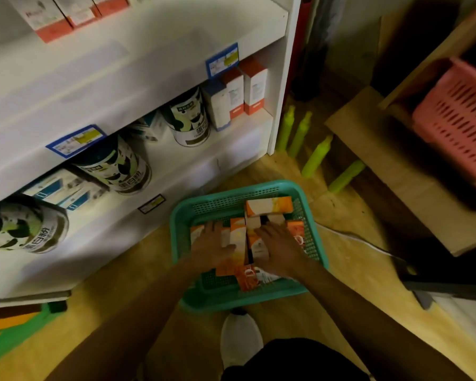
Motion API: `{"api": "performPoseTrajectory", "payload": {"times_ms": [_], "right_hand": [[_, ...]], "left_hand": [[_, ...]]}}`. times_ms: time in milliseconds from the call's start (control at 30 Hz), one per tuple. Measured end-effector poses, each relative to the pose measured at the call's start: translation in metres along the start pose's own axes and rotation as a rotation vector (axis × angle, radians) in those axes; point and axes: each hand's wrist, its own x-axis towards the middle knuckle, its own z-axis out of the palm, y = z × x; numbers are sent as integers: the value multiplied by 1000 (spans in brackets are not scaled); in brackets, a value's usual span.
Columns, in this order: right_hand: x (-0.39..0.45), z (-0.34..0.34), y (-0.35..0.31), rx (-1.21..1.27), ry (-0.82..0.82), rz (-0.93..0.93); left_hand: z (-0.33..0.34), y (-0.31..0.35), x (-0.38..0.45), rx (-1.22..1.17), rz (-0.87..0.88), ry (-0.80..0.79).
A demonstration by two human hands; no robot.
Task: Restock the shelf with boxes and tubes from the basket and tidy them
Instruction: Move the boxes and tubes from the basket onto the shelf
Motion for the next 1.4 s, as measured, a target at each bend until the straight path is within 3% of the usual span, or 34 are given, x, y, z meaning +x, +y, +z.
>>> {"api": "performPoseTrajectory", "payload": {"times_ms": [133,300,533,833,1067,1300,1400], "right_hand": [[-7,16,2,-136,-151,-8],[-18,22,15,-395,-129,-157],[-33,28,12,-384,-73,-169],[-58,15,13,-160,120,51],[-65,-5,9,216,249,348],[-38,-46,-26,546,357,498],[-27,-81,-53,684,439,470]], "left_hand": [[16,12,9,-7,-39,-23],[33,15,8,18,-88,-3],[41,23,1,-110,-159,-9],[59,9,17,-333,-221,-48],[40,1,-6,-455,-173,-35],[-36,4,-31,-652,-35,102],[-89,11,-45,-681,39,151]]}}
